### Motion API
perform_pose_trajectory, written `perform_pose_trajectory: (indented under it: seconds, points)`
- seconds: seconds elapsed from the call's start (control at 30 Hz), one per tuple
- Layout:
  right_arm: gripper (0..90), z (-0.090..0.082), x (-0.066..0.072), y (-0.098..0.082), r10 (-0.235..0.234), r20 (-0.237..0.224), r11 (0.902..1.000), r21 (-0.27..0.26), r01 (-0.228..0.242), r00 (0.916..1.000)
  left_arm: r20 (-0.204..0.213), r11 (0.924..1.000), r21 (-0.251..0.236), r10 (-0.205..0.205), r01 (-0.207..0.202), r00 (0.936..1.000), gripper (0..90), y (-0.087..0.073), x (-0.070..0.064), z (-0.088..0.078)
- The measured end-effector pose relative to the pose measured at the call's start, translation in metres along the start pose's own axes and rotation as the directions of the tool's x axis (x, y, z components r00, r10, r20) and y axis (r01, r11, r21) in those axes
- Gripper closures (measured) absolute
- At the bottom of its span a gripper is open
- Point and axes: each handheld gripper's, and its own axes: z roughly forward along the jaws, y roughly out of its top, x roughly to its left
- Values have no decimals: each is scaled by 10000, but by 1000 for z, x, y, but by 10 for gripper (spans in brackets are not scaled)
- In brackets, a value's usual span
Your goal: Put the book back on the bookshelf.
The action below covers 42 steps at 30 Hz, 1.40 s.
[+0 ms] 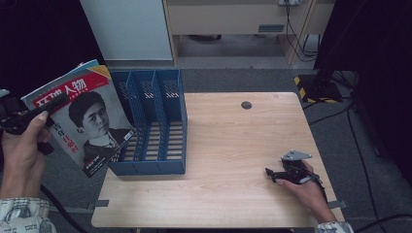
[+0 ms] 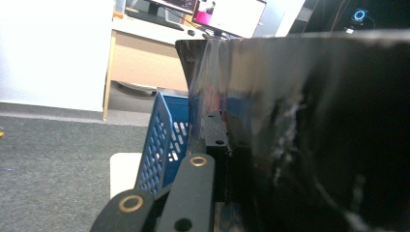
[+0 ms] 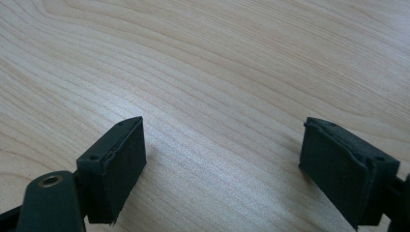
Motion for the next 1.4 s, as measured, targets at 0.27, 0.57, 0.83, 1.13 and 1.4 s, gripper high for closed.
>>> perform_pose_trajectory:
  seconds: [0.27,0.57,0.83,1.13,1.4]
  points:
    - [167,0,0,0,-21,-4,10000,-5,21,10000,-145,9995,124,284,-282,9995,865,2,1,9]
    - [169,0,0,0,-4,-13,10000,15,4,10000,-290,9989,204,423,-417,9987,865,-1,4,23]
    - [169,0,0,0,-6,-10,10000,14,6,10000,-282,9992,166,374,-369,9989,865,-4,7,34]
    - [169,0,0,0,-5,-12,10000,14,5,10000,-375,9996,23,269,-269,9989,865,-4,8,40]
    - [169,0,0,0,-4,-11,10000,16,4,10000,-400,9994,-149,321,-327,9987,865,-4,6,45]
